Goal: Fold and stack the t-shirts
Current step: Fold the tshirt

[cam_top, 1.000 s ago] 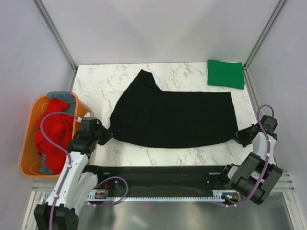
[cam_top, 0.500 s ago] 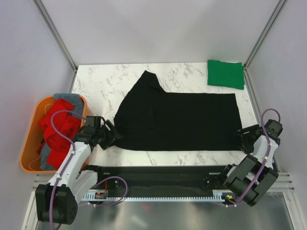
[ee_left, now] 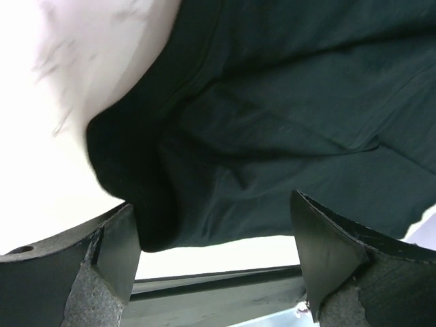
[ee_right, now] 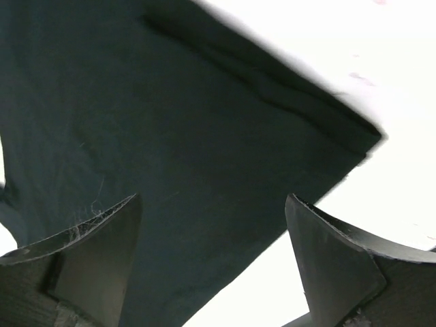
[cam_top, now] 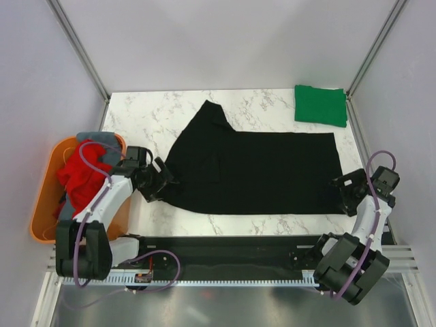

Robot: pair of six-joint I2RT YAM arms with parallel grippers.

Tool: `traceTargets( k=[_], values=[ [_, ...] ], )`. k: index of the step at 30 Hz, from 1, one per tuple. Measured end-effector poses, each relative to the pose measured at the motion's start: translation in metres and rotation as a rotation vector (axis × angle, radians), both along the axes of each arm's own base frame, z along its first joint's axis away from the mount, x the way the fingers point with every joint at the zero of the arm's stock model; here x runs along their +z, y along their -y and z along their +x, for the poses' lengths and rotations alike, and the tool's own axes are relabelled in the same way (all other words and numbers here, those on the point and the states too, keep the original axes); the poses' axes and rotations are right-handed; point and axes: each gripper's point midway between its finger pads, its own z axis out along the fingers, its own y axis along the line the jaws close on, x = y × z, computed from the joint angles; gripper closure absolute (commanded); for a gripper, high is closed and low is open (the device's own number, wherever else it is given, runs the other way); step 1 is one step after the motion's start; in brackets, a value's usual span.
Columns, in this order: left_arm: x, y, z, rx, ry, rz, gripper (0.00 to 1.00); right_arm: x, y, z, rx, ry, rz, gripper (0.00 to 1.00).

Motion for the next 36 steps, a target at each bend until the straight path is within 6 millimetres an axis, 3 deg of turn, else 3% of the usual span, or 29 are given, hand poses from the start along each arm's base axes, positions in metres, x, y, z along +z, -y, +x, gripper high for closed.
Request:
traceTargets(
  k=[5, 9, 12, 15, 19, 22, 24, 26, 28, 29, 32, 36],
  values=[
    [0.004, 0.011, 0.022, -0.045, -0.014, -0.059, 0.05, 0.024, -0.020, 0.021, 0.103, 0.072, -0.044, 0.02],
    [0.025, 0.019, 0.040, -0.069, 0.041, -0.082, 0.05, 0.046, -0.041, 0.037, 0.183, 0.142, -0.085, 0.02],
    [0.062, 0.021, 0.068, -0.077, 0.130, -0.083, 0.06, 0.062, -0.049, 0.050, 0.225, 0.178, -0.116, 0.02],
    [0.123, 0.020, 0.114, -0.075, 0.285, -0.064, 0.07, 0.072, -0.050, 0.060, 0.244, 0.197, -0.146, 0.02],
    [0.174, 0.016, 0.142, -0.055, 0.419, -0.039, 0.06, 0.073, -0.048, 0.065, 0.257, 0.196, -0.171, 0.02],
    [0.202, 0.015, 0.167, -0.044, 0.485, -0.028, 0.06, 0.070, -0.049, 0.068, 0.271, 0.193, -0.175, 0.02],
    [0.210, 0.019, 0.197, -0.055, 0.511, -0.027, 0.07, 0.070, -0.051, 0.072, 0.286, 0.199, -0.179, 0.02],
    [0.202, 0.026, 0.235, -0.076, 0.508, -0.021, 0.08, 0.067, -0.057, 0.077, 0.320, 0.201, -0.183, 0.02],
    [0.181, 0.035, 0.278, -0.109, 0.502, -0.007, 0.08, 0.062, -0.064, 0.080, 0.360, 0.193, -0.186, 0.02],
    [0.160, 0.041, 0.302, -0.131, 0.487, 0.002, 0.08, 0.060, -0.068, 0.081, 0.379, 0.187, -0.188, 0.02],
    [0.104, 0.057, 0.347, -0.184, 0.450, 0.021, 0.08, 0.055, -0.076, 0.083, 0.425, 0.174, -0.205, 0.02],
    [0.037, 0.072, 0.383, -0.221, 0.407, 0.030, 0.08, 0.054, -0.087, 0.084, 0.475, 0.176, -0.231, 0.02]
  ],
)
